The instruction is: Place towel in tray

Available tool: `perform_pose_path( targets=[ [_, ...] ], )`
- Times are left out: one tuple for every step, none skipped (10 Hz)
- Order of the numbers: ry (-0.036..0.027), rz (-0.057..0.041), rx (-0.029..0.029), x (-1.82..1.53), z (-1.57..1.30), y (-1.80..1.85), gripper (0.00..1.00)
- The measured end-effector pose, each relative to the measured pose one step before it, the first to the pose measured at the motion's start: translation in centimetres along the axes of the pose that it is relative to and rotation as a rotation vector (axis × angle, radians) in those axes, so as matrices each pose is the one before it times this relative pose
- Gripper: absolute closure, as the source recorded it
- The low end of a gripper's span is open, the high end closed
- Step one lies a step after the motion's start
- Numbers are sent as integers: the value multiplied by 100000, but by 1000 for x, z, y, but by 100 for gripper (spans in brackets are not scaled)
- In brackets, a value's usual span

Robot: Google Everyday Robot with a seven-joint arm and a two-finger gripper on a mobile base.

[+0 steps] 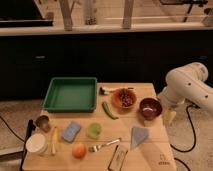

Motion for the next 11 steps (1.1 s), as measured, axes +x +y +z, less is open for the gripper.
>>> perform_pose_path(
  targets=[
    [0,4,7,-2,-4,-3,20],
    [-1,-9,-9,-1,3,3,20],
    [2,0,3,0,-1,-2,20],
    [25,-58,-38,-10,28,27,20],
    [108,-382,-285,-128,282,236,20],
    [199,-619,-384,-366,657,492,20],
    [203,-865,-511,-488,1043,559,20],
    [143,-726,-327,-347,563,240,20],
    [134,-598,-229,-247,207,193,20],
    [-190,31,-405,-165,181,161,20],
    [-116,208,-630,-261,759,407,20]
  ],
)
